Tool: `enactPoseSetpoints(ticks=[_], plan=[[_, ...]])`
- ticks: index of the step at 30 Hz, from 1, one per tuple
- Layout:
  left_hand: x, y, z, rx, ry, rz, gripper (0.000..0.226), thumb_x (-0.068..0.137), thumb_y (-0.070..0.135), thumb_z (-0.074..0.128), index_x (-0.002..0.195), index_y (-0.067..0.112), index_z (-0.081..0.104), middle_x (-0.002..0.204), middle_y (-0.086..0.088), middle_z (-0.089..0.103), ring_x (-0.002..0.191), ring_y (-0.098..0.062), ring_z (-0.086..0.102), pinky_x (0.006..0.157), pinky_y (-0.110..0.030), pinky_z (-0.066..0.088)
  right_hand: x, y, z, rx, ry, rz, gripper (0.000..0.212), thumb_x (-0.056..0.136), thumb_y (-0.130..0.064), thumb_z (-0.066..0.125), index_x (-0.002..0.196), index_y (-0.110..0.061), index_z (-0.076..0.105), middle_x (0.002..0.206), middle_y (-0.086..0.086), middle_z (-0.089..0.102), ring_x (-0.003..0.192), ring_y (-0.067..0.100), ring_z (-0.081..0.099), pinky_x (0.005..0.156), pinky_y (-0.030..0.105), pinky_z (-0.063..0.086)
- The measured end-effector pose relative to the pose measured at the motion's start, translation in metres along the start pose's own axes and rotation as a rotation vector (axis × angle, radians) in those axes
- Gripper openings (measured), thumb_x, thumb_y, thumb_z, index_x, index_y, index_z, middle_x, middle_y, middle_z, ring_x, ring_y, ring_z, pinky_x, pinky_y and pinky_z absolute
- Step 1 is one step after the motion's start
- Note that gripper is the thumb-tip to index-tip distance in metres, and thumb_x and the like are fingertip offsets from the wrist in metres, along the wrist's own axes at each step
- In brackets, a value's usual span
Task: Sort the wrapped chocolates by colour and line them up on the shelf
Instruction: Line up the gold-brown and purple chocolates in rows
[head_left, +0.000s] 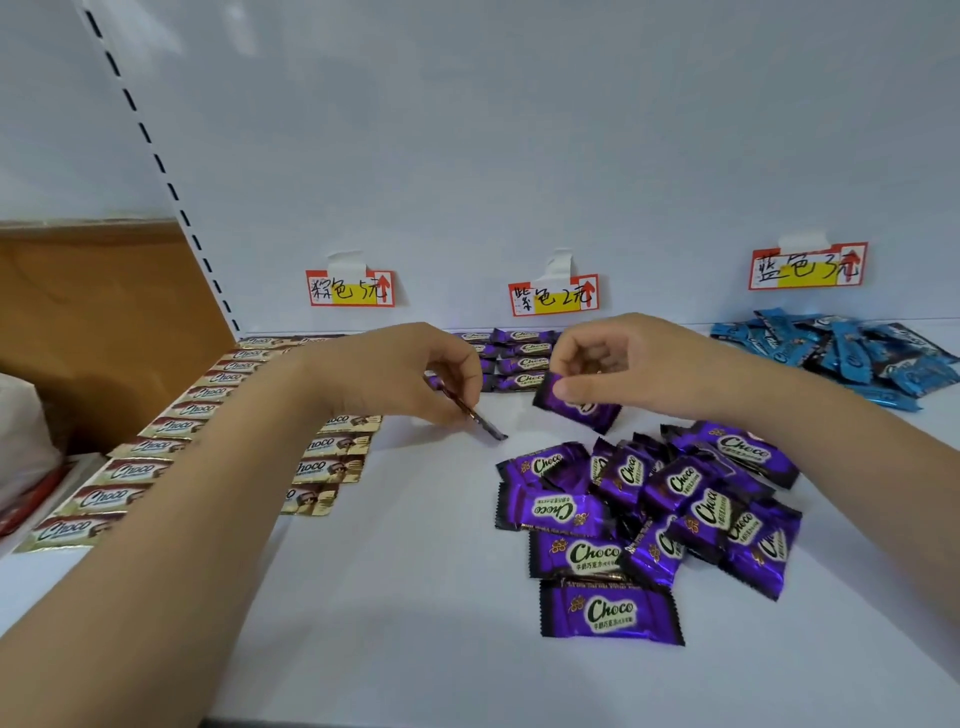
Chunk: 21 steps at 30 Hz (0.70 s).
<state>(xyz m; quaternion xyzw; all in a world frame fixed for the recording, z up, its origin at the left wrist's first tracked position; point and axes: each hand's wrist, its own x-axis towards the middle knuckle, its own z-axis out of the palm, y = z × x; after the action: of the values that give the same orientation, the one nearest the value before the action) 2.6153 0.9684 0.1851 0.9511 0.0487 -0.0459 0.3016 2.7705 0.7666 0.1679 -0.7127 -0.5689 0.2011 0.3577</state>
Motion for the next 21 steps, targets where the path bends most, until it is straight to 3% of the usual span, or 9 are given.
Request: enactPoseSetpoints(ticks=[4,6,11,14,17,21], plan=[[-0.005,-0.002,-0.001,0.094,-0.061,-0.09,0.032,0.081,0.027,0.078,0.104,0.046,0.064,0.109,0.026,0.057,0.105,0.004,0.05,0.093,-0.022,0.04,0.007,0.007,0.003,0.083,0.173,0.018,0.007,0.087,-0.019,0.071,0.091,-0.018,0.066,0.08,-0.005,0.068,0.071,0.004,0.061,0.066,0.014,0.049],[-0.005,-0.001,-0.002,0.134,-0.076,-0.094,0.036,0.082,0.033,0.077,0.11,0.051,0.062,0.114,0.02,0.054,0.107,-0.001,0.049,0.089,-0.022,0.04,0.009,0.011,0.004,0.115,0.205,0.051,0.01,0.087,-0.016,0.071,0.095,-0.016,0.064,0.077,-0.002,0.069,0.069,0.008,0.065,0.064,0.019,0.054],[-0.002,0.0,0.001,0.141,-0.053,-0.093,0.024,0.087,0.032,0.072,0.105,0.046,0.068,0.103,0.007,0.054,0.099,-0.02,0.051,0.082,-0.032,0.042,0.011,0.013,0.005,0.169,0.201,0.067,0.017,0.089,-0.005,0.067,0.102,-0.014,0.062,0.073,-0.001,0.067,0.072,0.014,0.07,0.069,0.024,0.058],[0.0,-0.002,0.002,0.127,-0.035,-0.105,0.02,0.086,0.031,0.073,0.103,0.042,0.069,0.097,0.01,0.055,0.098,-0.019,0.052,0.08,-0.028,0.04,0.009,0.013,0.004,0.111,0.187,0.075,0.026,0.089,-0.006,0.068,0.11,-0.022,0.065,0.073,-0.006,0.066,0.075,0.013,0.069,0.071,0.022,0.058],[0.0,-0.005,0.002,0.13,-0.018,-0.122,0.02,0.084,0.034,0.074,0.102,0.04,0.069,0.097,0.013,0.058,0.098,-0.017,0.054,0.079,-0.028,0.041,0.009,0.008,0.003,0.087,0.194,0.091,0.026,0.09,-0.005,0.066,0.102,-0.028,0.066,0.085,-0.003,0.069,0.068,0.005,0.065,0.059,0.016,0.051],[0.002,-0.004,0.002,0.128,-0.018,-0.129,0.019,0.084,0.034,0.074,0.102,0.038,0.069,0.097,0.015,0.06,0.092,-0.011,0.057,0.076,-0.021,0.042,0.008,0.007,0.001,0.171,0.229,0.087,0.02,0.091,0.001,0.063,0.098,-0.017,0.067,0.085,0.008,0.069,0.07,0.011,0.069,0.065,0.019,0.055]])
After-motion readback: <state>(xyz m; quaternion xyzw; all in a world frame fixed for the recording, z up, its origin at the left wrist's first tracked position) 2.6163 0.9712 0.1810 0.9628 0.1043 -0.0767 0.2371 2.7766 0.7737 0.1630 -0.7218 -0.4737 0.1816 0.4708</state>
